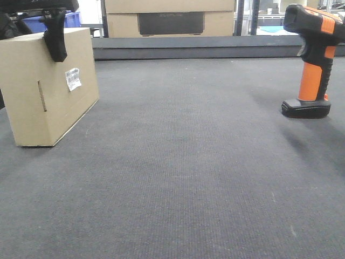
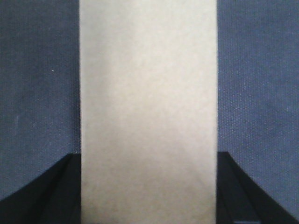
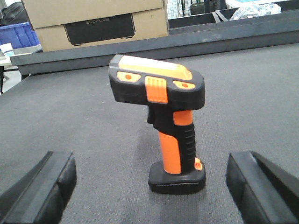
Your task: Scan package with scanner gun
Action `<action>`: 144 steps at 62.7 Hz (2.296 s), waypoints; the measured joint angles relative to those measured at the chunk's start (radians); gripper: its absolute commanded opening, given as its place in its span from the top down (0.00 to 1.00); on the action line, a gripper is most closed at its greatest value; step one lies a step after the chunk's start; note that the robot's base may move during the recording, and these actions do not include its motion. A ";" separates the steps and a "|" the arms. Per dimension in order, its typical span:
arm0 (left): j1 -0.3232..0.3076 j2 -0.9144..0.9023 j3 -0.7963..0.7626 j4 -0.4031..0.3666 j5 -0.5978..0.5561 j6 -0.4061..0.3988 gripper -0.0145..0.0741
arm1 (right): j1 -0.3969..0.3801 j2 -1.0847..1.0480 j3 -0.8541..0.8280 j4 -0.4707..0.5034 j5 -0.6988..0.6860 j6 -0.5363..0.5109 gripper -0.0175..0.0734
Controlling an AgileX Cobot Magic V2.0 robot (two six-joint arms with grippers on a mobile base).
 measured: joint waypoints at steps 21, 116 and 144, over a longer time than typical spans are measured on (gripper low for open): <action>0.000 -0.001 0.000 0.000 0.000 -0.021 0.36 | 0.000 0.000 0.000 0.000 0.002 0.000 0.19; 0.186 -0.929 0.920 0.027 -0.632 -0.059 0.96 | 0.000 -0.535 0.002 -0.002 0.690 0.000 0.99; 0.186 -1.337 1.155 0.044 -0.743 -0.044 0.96 | 0.000 -0.824 0.002 -0.004 0.920 0.000 0.99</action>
